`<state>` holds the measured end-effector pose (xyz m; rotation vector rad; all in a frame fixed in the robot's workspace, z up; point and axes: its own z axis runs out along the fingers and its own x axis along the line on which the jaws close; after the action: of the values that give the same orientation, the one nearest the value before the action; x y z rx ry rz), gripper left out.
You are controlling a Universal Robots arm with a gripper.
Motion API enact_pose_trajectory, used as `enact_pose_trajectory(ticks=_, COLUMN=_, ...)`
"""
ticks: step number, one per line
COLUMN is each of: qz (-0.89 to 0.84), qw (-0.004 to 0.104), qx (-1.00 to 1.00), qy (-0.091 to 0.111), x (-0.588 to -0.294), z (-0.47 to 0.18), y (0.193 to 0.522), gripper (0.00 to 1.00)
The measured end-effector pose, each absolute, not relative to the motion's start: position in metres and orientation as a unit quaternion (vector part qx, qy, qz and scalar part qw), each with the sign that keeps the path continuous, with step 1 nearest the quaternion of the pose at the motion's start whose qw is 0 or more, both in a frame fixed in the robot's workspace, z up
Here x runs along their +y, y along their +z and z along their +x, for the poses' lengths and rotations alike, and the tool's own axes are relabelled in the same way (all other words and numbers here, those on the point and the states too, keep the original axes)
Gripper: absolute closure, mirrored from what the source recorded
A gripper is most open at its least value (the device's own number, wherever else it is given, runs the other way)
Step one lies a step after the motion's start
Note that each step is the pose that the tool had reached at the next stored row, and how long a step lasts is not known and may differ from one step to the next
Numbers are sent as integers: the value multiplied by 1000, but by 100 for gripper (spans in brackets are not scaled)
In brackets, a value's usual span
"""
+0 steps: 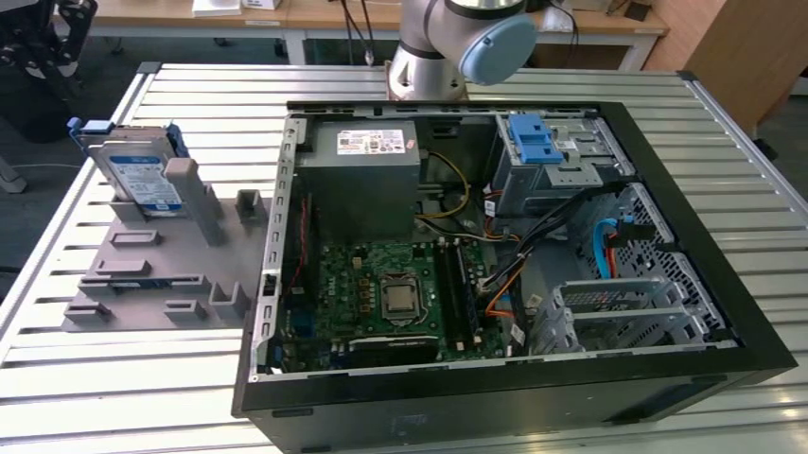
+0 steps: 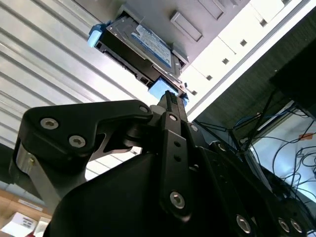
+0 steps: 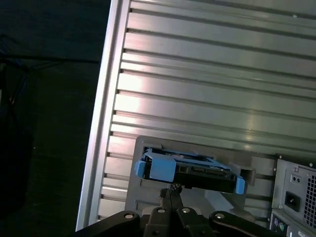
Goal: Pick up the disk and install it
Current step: 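Pick up the disk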
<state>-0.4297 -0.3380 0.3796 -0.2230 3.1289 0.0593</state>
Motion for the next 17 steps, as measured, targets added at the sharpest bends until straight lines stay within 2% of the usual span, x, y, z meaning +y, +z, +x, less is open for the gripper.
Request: enact_pose_trajectory(ticks=17, qz=-177, qw=0, qx=984, qy=19, x=-338, z=-430, y=379, gripper=89)
